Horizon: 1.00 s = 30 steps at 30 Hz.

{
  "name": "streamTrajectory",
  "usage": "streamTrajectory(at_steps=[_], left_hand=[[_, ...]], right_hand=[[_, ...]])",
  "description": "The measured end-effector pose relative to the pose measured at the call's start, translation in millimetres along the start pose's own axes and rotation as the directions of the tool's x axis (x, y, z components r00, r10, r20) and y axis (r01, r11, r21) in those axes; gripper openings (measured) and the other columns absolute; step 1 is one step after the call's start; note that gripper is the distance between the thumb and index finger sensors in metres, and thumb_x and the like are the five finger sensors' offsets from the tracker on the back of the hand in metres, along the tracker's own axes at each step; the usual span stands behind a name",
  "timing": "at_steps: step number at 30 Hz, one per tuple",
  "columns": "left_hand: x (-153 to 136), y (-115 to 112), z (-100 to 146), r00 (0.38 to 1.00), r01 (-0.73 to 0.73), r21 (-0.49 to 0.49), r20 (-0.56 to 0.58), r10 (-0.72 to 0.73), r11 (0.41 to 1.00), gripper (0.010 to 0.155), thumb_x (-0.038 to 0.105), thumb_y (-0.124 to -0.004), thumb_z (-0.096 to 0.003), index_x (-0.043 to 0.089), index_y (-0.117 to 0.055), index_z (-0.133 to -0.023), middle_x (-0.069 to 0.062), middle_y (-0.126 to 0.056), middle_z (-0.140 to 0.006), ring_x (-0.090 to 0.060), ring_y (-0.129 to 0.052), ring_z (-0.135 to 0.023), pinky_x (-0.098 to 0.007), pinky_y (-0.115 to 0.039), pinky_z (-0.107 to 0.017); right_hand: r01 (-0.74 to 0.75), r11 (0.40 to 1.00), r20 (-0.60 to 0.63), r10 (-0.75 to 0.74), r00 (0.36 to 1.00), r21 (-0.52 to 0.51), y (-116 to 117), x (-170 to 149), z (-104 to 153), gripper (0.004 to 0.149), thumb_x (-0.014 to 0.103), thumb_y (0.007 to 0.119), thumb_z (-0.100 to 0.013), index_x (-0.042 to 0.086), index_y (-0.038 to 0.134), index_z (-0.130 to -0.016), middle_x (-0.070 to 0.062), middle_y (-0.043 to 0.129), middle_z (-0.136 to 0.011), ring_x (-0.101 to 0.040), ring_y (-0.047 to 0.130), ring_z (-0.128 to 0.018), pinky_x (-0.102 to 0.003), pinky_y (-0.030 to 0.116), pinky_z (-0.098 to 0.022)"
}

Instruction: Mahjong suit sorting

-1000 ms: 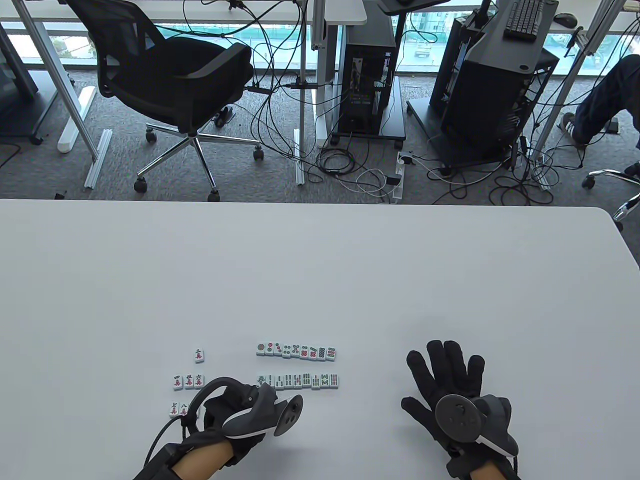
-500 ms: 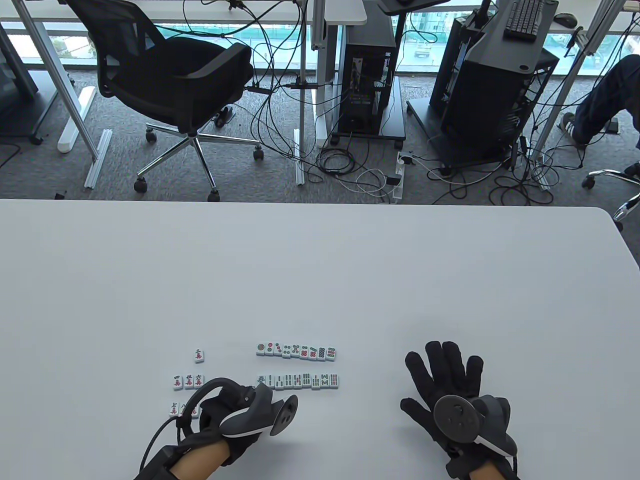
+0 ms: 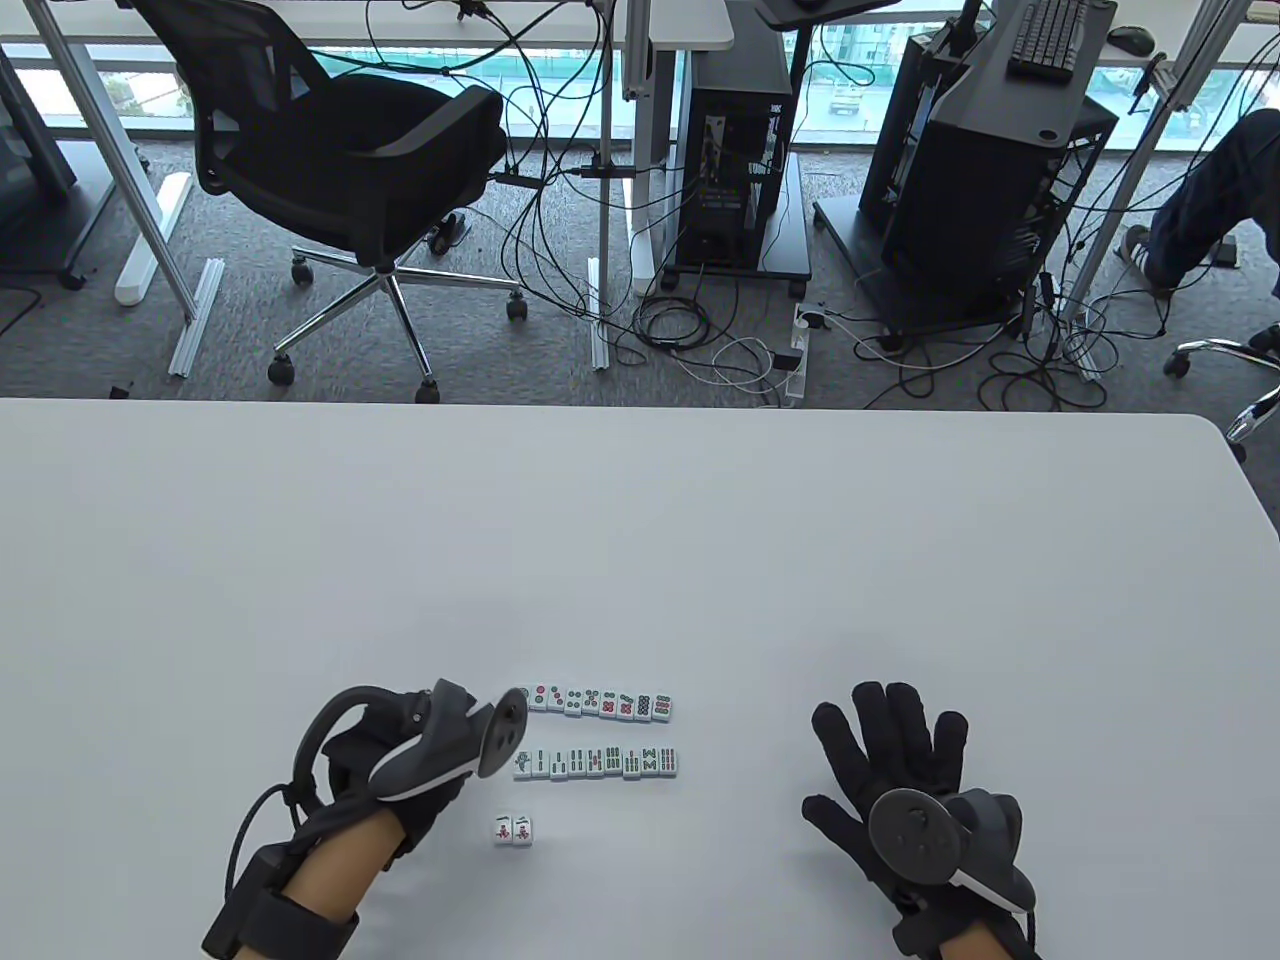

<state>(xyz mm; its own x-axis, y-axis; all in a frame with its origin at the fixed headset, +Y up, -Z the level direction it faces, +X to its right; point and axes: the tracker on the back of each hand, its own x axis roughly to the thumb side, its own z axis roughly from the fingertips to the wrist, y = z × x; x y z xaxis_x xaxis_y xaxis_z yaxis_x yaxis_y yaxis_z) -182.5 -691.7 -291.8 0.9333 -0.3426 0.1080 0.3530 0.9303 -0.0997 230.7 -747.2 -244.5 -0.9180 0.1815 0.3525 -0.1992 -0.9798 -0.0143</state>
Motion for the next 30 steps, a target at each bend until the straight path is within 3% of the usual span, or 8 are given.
streamTrajectory(at_steps=[3,6,13,24,27,30], left_hand=[[-26,-9,-19,0.994,-0.023,-0.090,-0.104,0.013,0.996,0.063,0.052,-0.089,-0.0283,0.025,-0.083,-0.085,0.014,-0.102,-0.045,-0.006,-0.096,-0.014,-0.035,-0.087,-0.026],[-43,-27,-36,0.981,-0.152,-0.198,-0.153,0.123,0.968,0.063,0.051,-0.089,-0.0293,0.026,-0.081,-0.087,0.014,-0.102,-0.046,-0.006,-0.096,-0.015,-0.036,-0.086,-0.027],[-38,-62,-55,0.986,-0.076,-0.308,-0.162,0.026,0.948,0.065,0.054,-0.088,-0.0279,0.027,-0.082,-0.087,0.015,-0.102,-0.044,-0.005,-0.095,-0.013,-0.035,-0.086,-0.025],[-24,-74,-63,0.990,-0.015,-0.254,-0.136,-0.020,0.967,0.060,0.053,-0.087,-0.0294,0.019,-0.086,-0.078,0.017,-0.101,-0.039,-0.004,-0.092,-0.008,-0.034,-0.086,-0.021],[-22,-68,-59,0.991,-0.015,-0.218,-0.131,-0.014,0.976,0.060,0.054,-0.087,-0.0292,0.019,-0.087,-0.078,0.017,-0.101,-0.038,-0.004,-0.092,-0.007,-0.034,-0.086,-0.021],[-11,-49,-47,0.994,-0.069,-0.118,-0.087,0.059,0.991,0.061,0.055,-0.087,-0.0285,0.018,-0.086,-0.078,0.017,-0.101,-0.036,-0.004,-0.092,-0.006,-0.033,-0.086,-0.020]], right_hand=[[0.000,1.000,0.000,0.000,1.000,0.000,0,0,0,0.077,0.062,0.057,-0.051,0.035,0.017,-0.111,-0.009,0.005,-0.118,-0.039,-0.002,-0.104,-0.070,0.007,-0.071],[-0.004,1.000,-0.001,0.004,1.000,0.004,0,0,0,0.077,0.062,0.057,-0.051,0.035,0.017,-0.111,-0.009,0.005,-0.118,-0.039,-0.002,-0.104,-0.070,0.007,-0.071],[-0.003,1.000,-0.008,0.003,1.000,0.007,-1,-1,0,0.077,0.062,0.057,-0.051,0.035,0.016,-0.111,-0.009,0.005,-0.118,-0.039,-0.002,-0.104,-0.070,0.007,-0.071],[0.000,1.000,-0.011,0.000,1.000,0.005,-1,-1,0,0.077,0.062,0.057,-0.051,0.035,0.016,-0.111,-0.009,0.005,-0.118,-0.039,-0.002,-0.104,-0.070,0.007,-0.071],[0.003,1.000,-0.009,-0.003,1.000,0.003,-1,-1,-1,0.077,0.062,0.057,-0.051,0.035,0.016,-0.111,-0.009,0.005,-0.118,-0.039,-0.002,-0.104,-0.070,0.007,-0.071],[0.006,1.000,-0.009,-0.006,1.000,0.003,-1,-1,-1,0.077,0.062,0.057,-0.051,0.035,0.016,-0.111,-0.009,0.005,-0.118,-0.039,-0.002,-0.104,-0.070,0.007,-0.071]])
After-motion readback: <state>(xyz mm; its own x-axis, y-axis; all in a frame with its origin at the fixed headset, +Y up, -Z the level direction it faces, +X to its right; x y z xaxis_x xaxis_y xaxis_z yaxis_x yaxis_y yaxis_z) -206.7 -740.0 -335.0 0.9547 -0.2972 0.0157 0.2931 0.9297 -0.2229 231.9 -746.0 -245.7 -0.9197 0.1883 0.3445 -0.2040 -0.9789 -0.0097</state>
